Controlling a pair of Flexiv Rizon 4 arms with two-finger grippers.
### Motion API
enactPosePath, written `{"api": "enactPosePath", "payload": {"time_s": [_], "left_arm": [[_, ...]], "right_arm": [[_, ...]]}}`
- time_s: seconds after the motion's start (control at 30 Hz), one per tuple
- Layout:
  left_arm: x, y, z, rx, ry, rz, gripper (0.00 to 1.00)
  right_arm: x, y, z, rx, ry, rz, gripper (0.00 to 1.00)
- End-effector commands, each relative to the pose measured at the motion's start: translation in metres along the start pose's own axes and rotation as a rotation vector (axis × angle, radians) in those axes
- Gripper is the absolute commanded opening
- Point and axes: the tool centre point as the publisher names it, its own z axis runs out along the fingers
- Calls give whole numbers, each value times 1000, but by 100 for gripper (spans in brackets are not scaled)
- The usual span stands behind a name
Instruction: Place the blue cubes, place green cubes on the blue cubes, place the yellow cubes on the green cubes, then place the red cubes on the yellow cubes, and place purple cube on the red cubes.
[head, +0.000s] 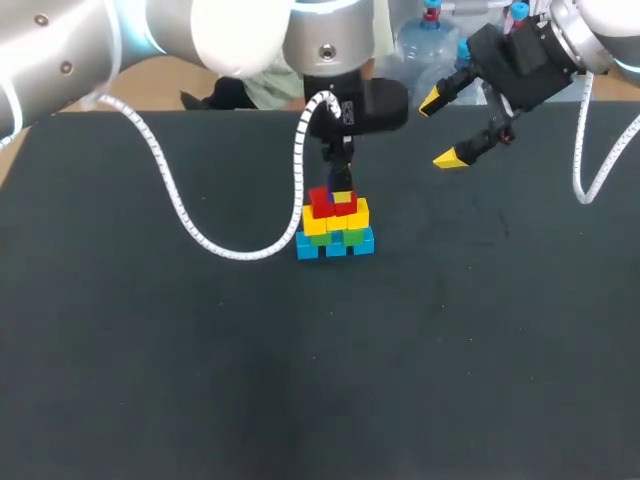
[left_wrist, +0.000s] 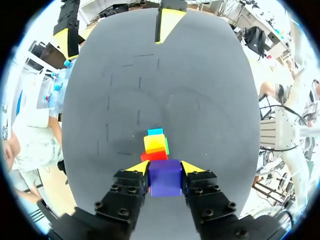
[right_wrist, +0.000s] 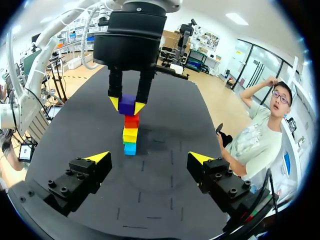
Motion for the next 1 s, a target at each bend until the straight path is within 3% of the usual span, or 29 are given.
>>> {"api": "enactPosePath", "payload": {"time_s": [0.03, 1.0], "left_arm": [[-1, 2, -1, 6, 4, -4, 0], [6, -3, 1, 3, -7, -32, 0]], "right_arm": [[0, 1, 0, 2, 1, 0, 100], [0, 1, 0, 2, 1, 0, 100]]}}
